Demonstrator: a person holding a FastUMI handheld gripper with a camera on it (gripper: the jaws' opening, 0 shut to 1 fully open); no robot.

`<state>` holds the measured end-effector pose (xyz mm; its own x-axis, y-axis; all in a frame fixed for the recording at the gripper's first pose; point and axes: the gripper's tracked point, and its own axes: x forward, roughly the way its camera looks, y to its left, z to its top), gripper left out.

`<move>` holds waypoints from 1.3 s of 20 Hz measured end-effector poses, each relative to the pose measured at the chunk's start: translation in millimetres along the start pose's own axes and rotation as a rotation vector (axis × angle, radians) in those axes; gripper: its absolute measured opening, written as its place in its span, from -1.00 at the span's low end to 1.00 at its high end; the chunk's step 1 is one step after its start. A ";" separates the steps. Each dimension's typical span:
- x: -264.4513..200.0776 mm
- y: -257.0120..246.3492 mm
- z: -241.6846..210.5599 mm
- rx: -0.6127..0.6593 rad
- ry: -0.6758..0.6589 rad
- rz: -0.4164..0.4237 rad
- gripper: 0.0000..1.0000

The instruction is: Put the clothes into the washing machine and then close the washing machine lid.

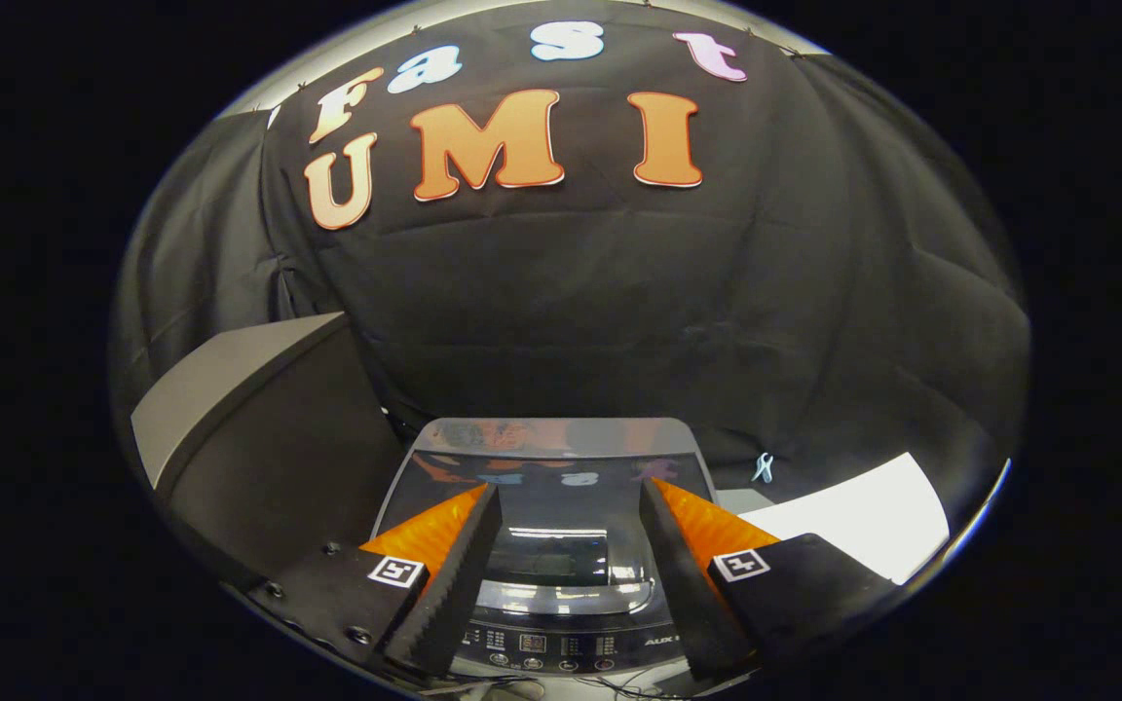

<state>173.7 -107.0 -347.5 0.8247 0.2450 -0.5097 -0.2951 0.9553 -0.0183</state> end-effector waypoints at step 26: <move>-295.1 -47.1 291.3 0.077 -0.522 -0.113 0.88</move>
<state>84.8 -176.1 54.4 0.9851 0.1713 -0.0125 -0.1709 0.9850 0.0254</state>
